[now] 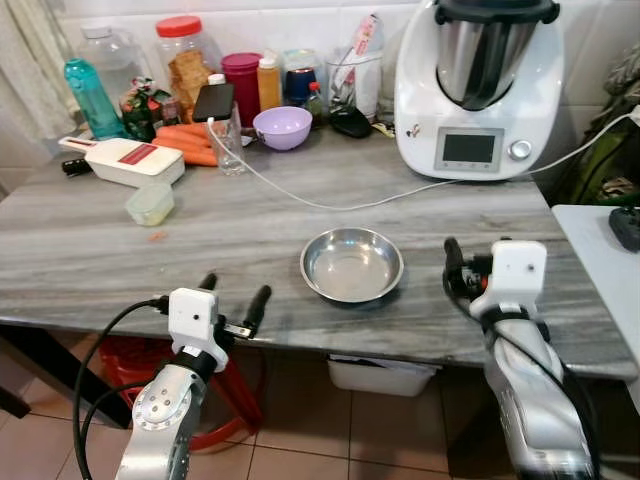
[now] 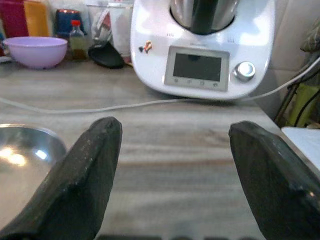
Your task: Setting the table
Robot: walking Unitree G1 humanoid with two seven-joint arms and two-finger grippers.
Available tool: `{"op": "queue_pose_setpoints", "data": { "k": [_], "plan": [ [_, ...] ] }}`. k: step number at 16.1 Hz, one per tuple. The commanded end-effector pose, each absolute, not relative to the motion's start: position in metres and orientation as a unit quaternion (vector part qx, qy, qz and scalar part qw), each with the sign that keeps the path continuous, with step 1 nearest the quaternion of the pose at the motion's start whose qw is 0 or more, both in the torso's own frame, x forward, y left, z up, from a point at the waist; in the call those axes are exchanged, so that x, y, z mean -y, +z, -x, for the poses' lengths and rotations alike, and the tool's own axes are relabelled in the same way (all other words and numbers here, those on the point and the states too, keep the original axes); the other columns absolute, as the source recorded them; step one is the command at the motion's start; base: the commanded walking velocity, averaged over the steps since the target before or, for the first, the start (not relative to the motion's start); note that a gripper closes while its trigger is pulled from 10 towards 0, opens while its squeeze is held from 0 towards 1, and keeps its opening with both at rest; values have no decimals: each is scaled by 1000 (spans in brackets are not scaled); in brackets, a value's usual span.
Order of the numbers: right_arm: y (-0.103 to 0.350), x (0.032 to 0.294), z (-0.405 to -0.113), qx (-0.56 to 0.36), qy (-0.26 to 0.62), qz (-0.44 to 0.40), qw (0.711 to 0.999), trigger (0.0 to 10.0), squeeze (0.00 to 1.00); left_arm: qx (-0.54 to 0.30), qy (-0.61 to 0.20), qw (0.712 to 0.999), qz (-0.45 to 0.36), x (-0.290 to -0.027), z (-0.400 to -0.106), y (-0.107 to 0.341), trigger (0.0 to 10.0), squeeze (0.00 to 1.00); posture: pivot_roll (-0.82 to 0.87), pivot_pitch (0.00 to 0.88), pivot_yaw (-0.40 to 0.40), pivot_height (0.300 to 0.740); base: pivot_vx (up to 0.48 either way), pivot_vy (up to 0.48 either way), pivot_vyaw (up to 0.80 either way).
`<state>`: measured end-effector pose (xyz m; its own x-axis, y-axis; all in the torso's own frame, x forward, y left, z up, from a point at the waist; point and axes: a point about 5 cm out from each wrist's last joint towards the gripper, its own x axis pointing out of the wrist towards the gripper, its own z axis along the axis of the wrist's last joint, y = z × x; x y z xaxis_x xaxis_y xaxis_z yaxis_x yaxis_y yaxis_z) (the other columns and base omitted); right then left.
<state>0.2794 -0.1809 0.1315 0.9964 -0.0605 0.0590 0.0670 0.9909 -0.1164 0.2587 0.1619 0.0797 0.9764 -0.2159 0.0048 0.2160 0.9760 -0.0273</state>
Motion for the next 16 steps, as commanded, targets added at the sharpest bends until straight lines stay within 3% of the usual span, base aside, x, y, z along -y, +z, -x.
{"op": "queue_pose_setpoints", "data": {
  "k": [1, 5, 10, 14, 16],
  "plan": [
    [136, 175, -277, 37, -19, 57, 997, 10000, 0, -12, -91, 996, 9, -166, -259, 76, 10000, 0, -96, 0, 60, 740, 0, 0, 0],
    [131, 179, -264, 26, -28, 16, 999, 10000, 0, -14, -75, 997, 9, -165, -260, 76, 10000, 0, -95, 0, 53, 740, 0, 0, 0],
    [122, 191, -244, 13, -48, 31, 998, 10000, 0, -24, -36, 999, 2, -173, -260, 73, 10000, 0, -89, 0, 54, 740, 0, 0, 0],
    [124, 186, -247, 15, -43, 23, 999, 10000, 0, -23, -29, 999, -8, -173, -262, 74, 10000, 0, -86, 0, 56, 740, 0, 0, -736],
    [125, 184, -249, 18, -40, 25, 999, 10000, 0, -21, -27, 999, -9, -173, -263, 76, 10000, 0, -84, 0, 55, 740, -124, 0, 0]
  ]
}}
